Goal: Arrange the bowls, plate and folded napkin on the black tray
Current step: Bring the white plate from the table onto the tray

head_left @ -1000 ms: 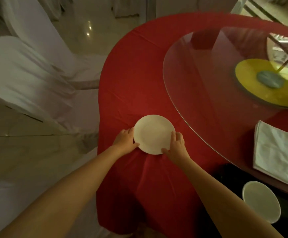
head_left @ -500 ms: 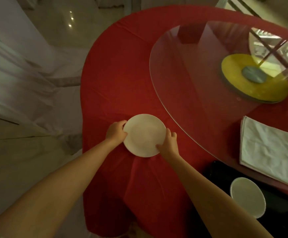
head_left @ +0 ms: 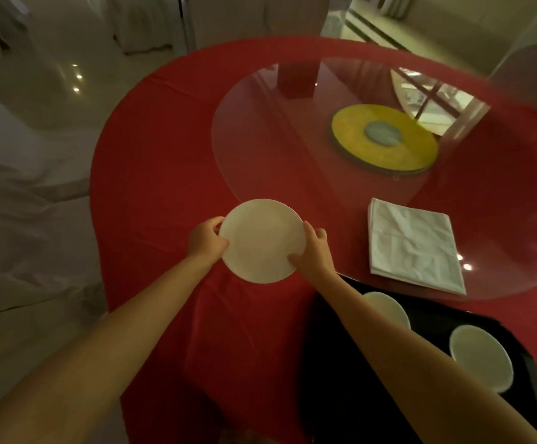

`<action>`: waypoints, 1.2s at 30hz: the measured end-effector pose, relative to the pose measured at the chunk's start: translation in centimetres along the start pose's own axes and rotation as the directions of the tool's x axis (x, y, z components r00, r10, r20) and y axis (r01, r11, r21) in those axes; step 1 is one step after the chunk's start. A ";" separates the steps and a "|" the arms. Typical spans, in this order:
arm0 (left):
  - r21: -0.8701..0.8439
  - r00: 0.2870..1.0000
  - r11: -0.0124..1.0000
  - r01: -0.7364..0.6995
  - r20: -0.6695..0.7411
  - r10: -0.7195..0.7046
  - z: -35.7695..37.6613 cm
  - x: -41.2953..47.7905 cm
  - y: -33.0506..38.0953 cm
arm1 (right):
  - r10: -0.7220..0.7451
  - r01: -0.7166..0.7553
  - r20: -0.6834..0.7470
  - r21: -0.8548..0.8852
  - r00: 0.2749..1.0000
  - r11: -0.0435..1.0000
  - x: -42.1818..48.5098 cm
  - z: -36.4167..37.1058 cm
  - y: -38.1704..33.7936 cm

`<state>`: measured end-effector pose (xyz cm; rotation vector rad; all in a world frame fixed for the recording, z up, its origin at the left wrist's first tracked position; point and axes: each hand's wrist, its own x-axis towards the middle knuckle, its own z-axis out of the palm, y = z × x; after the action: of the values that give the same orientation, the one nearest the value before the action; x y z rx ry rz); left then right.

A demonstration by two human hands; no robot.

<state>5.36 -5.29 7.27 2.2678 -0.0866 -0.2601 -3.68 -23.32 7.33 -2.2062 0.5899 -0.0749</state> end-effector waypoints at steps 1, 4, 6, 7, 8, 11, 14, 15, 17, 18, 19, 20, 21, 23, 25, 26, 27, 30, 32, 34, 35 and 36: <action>-0.019 1.000 1.000 -0.009 -0.011 0.009 0.2 0.1 0.2 | -0.018 0.018 -0.004 -0.001 1.000 1.000 -0.1 -0.5 0.0; -0.003 0.999 0.999 -0.053 0.014 0.053 3.1 -3.3 3.9 | -0.012 0.012 -0.051 -0.014 0.999 1.000 -3.0 -5.0 3.2; -0.018 0.999 0.999 -0.045 0.015 0.045 3.2 -3.0 4.2 | -0.020 0.019 -0.069 -0.021 0.997 1.000 -3.0 -5.3 3.2; -0.019 0.999 0.999 -0.036 0.016 0.036 3.3 -3.0 4.2 | -0.025 0.024 -0.066 -0.029 0.998 0.999 -3.0 -5.4 3.3; -0.017 1.000 1.000 -0.022 0.017 0.023 3.3 -3.2 4.1 | -0.035 0.033 -0.058 -0.031 0.998 0.999 -3.2 -5.4 3.3; -0.028 0.999 0.999 -0.022 0.027 0.023 3.5 -3.6 3.7 | -0.027 0.027 -0.040 0.006 0.999 1.000 -3.8 -5.5 3.2; -0.038 0.998 0.999 -0.035 0.050 0.037 4.8 -5.3 4.6 | -0.010 0.010 -0.039 0.003 0.999 1.000 -5.5 -7.0 4.6; -0.034 0.997 0.998 -0.044 0.062 0.046 5.6 -6.4 5.1 | -0.005 0.005 -0.040 0.003 0.999 1.000 -6.4 -7.9 5.5; -0.021 0.995 0.998 -0.057 0.084 0.059 7.0 -8.3 5.8 | 0.004 -0.003 -0.040 0.008 0.999 1.000 -8.0 -9.2 7.2; -0.016 0.994 0.998 -0.058 0.094 0.059 7.7 -9.2 6.0 | 0.004 -0.004 -0.041 0.006 0.999 1.000 -8.9 -9.7 8.0; -0.015 0.993 0.998 -0.055 0.102 0.056 8.3 -10.0 6.1 | 0.003 -0.003 -0.041 0.007 0.999 1.000 -9.6 -10.2 8.7; -0.016 0.993 0.999 -0.050 0.111 0.051 8.9 -10.7 6.2 | 0.006 -0.005 -0.039 0.009 0.999 1.000 -10.3 -10.6 9.3; -0.014 0.992 0.999 -0.048 0.119 0.049 9.4 -11.4 6.1 | 0.011 -0.011 -0.037 0.007 0.999 1.000 -11.0 -11.0 9.9; 0.004 0.989 0.999 -0.045 0.140 0.044 10.2 -12.8 5.9 | 0.010 -0.011 -0.037 -0.012 0.999 1.000 -12.2 -11.5 11.1; 0.015 0.985 0.999 -0.045 0.166 0.041 10.8 -14.1 5.4 | 0.006 -0.007 -0.035 -0.021 0.999 1.000 -13.3 -11.7 12.1; 0.023 0.984 0.999 -0.040 0.177 0.035 11.0 -14.7 5.1 | 0.007 -0.007 -0.028 -0.019 1.000 1.000 -13.9 -11.7 12.6; 0.039 0.982 0.999 -0.035 0.187 0.027 11.2 -15.2 4.8 | 0.010 -0.010 -0.017 -0.015 1.000 1.000 -14.4 -11.6 13.0; 0.090 0.975 0.996 -0.019 0.221 -0.001 11.5 -16.7 3.8 | 0.018 -0.018 0.014 0.011 1.000 1.000 -15.9 -10.9 14.3; 0.096 0.971 0.995 -0.011 0.239 -0.012 11.7 -17.7 3.2 | 0.026 -0.026 0.020 0.026 0.999 0.999 -16.8 -10.3 15.1; 0.117 0.969 0.993 -0.016 0.246 -0.013 11.9 -18.5 2.4 | 0.038 -0.039 0.026 0.038 0.999 0.998 -17.6 -9.6 15.8; 0.131 0.969 0.991 -0.020 0.247 -0.013 12.0 -18.8 2.1 | 0.044 -0.045 0.031 0.044 0.999 0.998 -18.0 -9.2 16.1; 0.146 0.969 0.989 -0.024 0.247 -0.013 12.1 -19.2 1.8 | 0.049 -0.051 0.035 0.046 0.998 0.998 -18.4 -8.9 16.4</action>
<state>-15.91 -12.62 4.05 2.3709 -0.2498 -0.5502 -28.54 -30.56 3.54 -2.1419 0.6183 -0.0245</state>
